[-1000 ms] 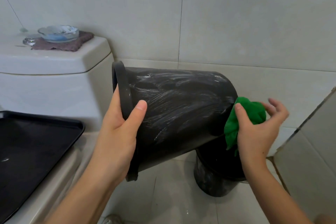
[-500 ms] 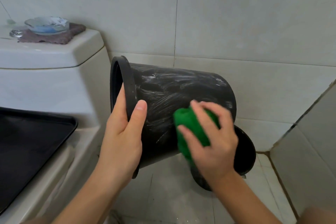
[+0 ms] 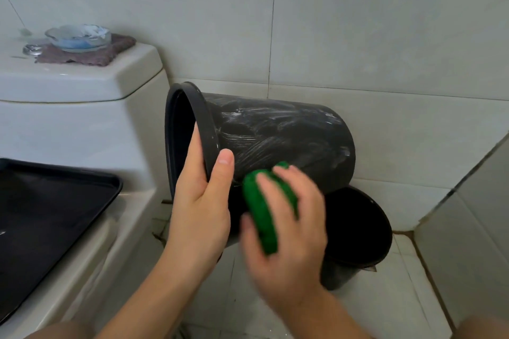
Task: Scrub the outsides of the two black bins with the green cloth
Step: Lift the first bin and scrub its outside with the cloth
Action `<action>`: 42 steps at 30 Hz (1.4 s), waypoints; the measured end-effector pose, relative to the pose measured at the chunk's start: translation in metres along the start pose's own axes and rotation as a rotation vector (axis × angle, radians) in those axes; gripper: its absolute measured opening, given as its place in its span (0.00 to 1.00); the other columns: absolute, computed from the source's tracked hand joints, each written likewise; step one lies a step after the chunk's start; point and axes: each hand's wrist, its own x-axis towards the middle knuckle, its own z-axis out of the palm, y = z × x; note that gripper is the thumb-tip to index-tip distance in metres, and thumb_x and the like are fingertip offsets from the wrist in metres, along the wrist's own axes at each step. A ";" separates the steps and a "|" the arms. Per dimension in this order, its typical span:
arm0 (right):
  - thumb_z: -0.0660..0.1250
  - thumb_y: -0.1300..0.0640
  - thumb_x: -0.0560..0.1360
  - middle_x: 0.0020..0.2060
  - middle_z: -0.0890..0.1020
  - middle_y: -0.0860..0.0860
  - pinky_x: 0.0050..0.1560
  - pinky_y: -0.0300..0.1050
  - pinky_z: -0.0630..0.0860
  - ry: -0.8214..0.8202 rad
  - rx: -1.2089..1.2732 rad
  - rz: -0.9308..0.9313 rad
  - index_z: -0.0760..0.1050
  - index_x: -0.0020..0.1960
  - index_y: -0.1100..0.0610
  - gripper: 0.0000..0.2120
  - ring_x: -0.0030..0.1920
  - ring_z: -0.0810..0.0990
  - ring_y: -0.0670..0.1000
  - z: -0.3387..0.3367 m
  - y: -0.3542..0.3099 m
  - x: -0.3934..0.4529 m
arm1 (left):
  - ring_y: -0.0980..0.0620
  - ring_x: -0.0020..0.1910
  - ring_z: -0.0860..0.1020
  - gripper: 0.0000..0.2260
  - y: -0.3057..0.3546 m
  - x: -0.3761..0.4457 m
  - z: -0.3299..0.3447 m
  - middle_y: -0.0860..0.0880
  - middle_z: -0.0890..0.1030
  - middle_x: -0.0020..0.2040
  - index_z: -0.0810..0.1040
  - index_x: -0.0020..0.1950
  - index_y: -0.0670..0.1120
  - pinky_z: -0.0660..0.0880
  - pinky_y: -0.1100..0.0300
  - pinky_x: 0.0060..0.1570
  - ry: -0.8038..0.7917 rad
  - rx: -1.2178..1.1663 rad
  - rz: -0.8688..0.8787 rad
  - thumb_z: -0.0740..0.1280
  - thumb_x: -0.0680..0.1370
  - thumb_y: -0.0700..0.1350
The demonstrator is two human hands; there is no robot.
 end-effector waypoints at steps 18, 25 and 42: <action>0.68 0.53 0.77 0.54 0.80 0.60 0.61 0.49 0.74 -0.046 -0.018 -0.029 0.81 0.59 0.57 0.13 0.56 0.78 0.59 -0.006 0.005 0.012 | 0.49 0.65 0.77 0.19 -0.007 -0.005 0.004 0.49 0.80 0.64 0.69 0.74 0.50 0.69 0.45 0.70 -0.019 -0.085 -0.114 0.58 0.83 0.44; 0.66 0.52 0.77 0.55 0.79 0.53 0.55 0.46 0.76 -0.057 -0.070 0.213 0.79 0.60 0.53 0.13 0.54 0.79 0.54 -0.022 0.050 0.036 | 0.51 0.69 0.74 0.21 -0.003 -0.005 -0.001 0.51 0.78 0.68 0.69 0.74 0.52 0.66 0.45 0.72 0.035 -0.130 -0.116 0.59 0.80 0.47; 0.67 0.55 0.77 0.53 0.78 0.51 0.51 0.23 0.66 -0.009 -0.042 0.461 0.81 0.58 0.54 0.11 0.51 0.78 0.49 -0.021 0.067 0.046 | 0.52 0.71 0.71 0.23 -0.003 -0.012 -0.004 0.52 0.75 0.71 0.66 0.76 0.53 0.64 0.46 0.73 -0.010 -0.078 -0.089 0.58 0.80 0.47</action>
